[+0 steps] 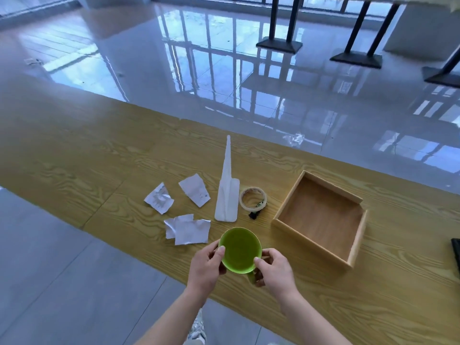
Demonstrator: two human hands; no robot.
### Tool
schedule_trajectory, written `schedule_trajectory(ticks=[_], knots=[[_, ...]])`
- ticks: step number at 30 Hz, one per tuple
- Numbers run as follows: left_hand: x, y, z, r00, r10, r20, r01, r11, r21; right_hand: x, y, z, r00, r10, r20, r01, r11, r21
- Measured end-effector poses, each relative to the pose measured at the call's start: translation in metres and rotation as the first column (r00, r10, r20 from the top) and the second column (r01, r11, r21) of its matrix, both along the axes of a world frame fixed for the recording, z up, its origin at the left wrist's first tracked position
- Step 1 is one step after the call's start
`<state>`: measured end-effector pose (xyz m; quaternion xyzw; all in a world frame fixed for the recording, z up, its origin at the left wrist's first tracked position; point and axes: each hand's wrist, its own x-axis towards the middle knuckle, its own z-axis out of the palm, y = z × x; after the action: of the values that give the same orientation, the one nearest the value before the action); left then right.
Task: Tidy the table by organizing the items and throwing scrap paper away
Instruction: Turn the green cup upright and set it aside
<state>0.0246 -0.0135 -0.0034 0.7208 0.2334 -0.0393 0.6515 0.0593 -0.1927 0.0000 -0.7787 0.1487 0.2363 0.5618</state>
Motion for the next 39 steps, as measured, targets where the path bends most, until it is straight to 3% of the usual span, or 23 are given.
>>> schedule_trajectory(ticks=[7,18,23,39], knots=[[-0.009,0.072,0.0,0.993,0.118,-0.018,-0.118,0.993,0.006,0.011,0.072,0.009,0.995,0.102,-0.006,-0.101,0.995,0.007],[0.026,0.186,0.005,0.987,0.159,0.012,-0.159,0.987,-0.024,0.037,0.191,0.023,0.999,0.044,0.01,-0.044,0.999,-0.007],[0.05,0.209,0.012,0.989,0.144,0.027,-0.143,0.989,-0.023,0.062,0.221,0.028,1.0,0.007,-0.003,-0.007,0.999,-0.045],[0.139,0.27,0.012,0.97,0.242,0.033,-0.244,0.962,0.123,0.154,0.297,0.018,1.0,0.029,0.002,-0.029,0.998,0.05]])
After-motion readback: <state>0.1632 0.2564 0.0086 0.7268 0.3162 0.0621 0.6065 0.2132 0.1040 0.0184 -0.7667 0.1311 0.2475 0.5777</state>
